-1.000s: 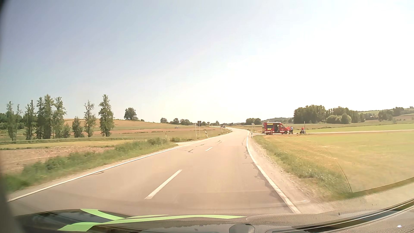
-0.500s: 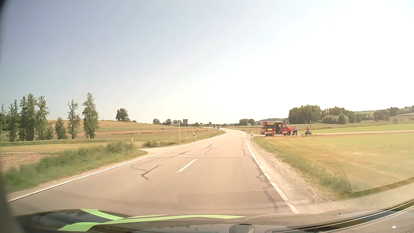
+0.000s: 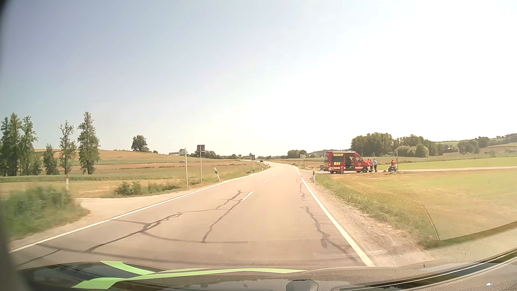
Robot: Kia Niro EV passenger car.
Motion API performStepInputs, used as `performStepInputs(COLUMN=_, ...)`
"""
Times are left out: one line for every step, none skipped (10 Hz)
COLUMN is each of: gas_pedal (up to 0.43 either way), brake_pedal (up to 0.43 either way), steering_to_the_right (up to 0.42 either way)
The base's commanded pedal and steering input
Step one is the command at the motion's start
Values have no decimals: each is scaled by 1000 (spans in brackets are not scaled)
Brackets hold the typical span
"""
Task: Follow the waypoints while adhering to traffic rules and regulations
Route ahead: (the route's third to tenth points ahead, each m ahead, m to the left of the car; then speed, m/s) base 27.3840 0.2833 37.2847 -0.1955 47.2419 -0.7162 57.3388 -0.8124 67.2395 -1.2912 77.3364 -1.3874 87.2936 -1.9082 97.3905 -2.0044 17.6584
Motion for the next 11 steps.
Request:
performStepInputs(gas_pedal=228, brake_pedal=0, steering_to_the_right=17)
performStepInputs(gas_pedal=228, brake_pedal=0, steering_to_the_right=15)
performStepInputs(gas_pedal=228, brake_pedal=0, steering_to_the_right=12)
performStepInputs(gas_pedal=228, brake_pedal=0, steering_to_the_right=6)
performStepInputs(gas_pedal=228, brake_pedal=0, steering_to_the_right=3)
performStepInputs(gas_pedal=228, brake_pedal=0, steering_to_the_right=3)
performStepInputs(gas_pedal=228, brake_pedal=0, steering_to_the_right=3)
performStepInputs(gas_pedal=228, brake_pedal=0, steering_to_the_right=2)
performStepInputs(gas_pedal=228, brake_pedal=0, steering_to_the_right=0)
performStepInputs(gas_pedal=228, brake_pedal=0, steering_to_the_right=-2)
performStepInputs(gas_pedal=228, brake_pedal=0, steering_to_the_right=-3)
